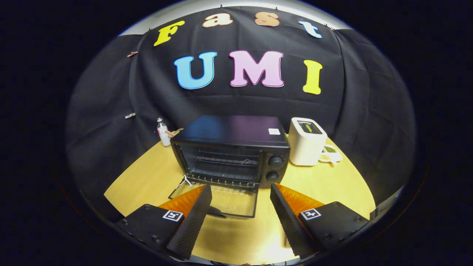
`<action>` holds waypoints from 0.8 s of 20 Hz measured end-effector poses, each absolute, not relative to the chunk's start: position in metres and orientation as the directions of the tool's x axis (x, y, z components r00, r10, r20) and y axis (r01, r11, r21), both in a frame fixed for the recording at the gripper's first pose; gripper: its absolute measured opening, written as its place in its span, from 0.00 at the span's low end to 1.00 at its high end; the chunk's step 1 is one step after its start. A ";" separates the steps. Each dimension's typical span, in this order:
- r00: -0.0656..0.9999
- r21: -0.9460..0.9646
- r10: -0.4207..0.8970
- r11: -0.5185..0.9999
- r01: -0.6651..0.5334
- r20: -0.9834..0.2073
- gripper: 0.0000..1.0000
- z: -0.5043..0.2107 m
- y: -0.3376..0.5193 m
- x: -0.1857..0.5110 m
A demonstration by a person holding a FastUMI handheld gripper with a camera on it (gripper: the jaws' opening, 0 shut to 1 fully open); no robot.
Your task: Open the toaster oven, put the food inside, and close the toaster oven door.
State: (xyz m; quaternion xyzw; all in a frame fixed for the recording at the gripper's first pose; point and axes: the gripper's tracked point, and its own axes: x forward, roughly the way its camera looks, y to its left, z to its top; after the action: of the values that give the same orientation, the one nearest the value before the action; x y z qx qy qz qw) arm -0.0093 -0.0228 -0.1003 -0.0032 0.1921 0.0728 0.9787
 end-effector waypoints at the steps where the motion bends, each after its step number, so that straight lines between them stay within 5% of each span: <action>1: 0.920 0.008 0.134 0.990 -0.141 -0.368 0.99 -0.093 -0.040 -0.008; 10: 0.891 0.092 0.116 0.992 -0.084 -0.439 0.99 -0.096 -0.188 -0.007; 16: 0.791 0.244 0.229 0.964 -0.103 -0.568 0.99 -0.148 -0.235 -0.024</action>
State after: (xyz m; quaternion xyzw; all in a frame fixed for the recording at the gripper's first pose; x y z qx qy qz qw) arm -0.0237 -0.2350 -0.1477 0.1005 0.3112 0.0882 0.9409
